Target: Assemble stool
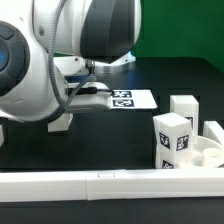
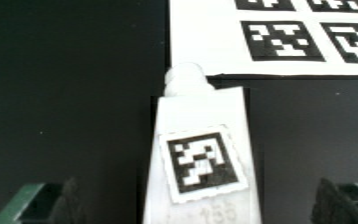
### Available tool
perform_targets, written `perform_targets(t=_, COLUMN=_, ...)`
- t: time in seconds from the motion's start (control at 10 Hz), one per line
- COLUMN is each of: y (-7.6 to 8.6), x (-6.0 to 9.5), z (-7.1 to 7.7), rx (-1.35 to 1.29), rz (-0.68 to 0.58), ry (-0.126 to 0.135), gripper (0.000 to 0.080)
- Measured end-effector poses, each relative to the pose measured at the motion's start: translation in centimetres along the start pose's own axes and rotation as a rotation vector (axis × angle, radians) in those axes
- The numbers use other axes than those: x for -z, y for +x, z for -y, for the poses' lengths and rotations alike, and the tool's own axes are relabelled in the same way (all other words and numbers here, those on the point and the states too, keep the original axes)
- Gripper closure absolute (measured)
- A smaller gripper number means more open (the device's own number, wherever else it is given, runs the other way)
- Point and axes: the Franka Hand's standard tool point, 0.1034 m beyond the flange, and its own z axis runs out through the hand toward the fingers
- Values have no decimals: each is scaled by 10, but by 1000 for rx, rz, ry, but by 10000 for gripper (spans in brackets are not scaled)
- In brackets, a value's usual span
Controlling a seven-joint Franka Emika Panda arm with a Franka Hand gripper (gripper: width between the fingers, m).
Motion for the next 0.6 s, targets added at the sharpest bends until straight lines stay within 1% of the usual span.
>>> perform_targets(t=0.2, y=0, x=-2, z=1, rx=-10, rz=9, ry=2, gripper=151)
perform_targets(t=0.3, y=1, x=-12, z=1, rx=-55, rz=61, ry=10, gripper=151)
perform_targets(t=0.4, y=5, x=-16, z=3, rx=-82, rz=120, ry=26, gripper=151)
perform_targets(t=0.5, y=11, x=-17, z=5, rx=-87, rz=124, ry=20, gripper=151)
perform_targets(t=0.6, y=11, x=-19, z=9, rx=-84, rz=129, ry=15, gripper=151)
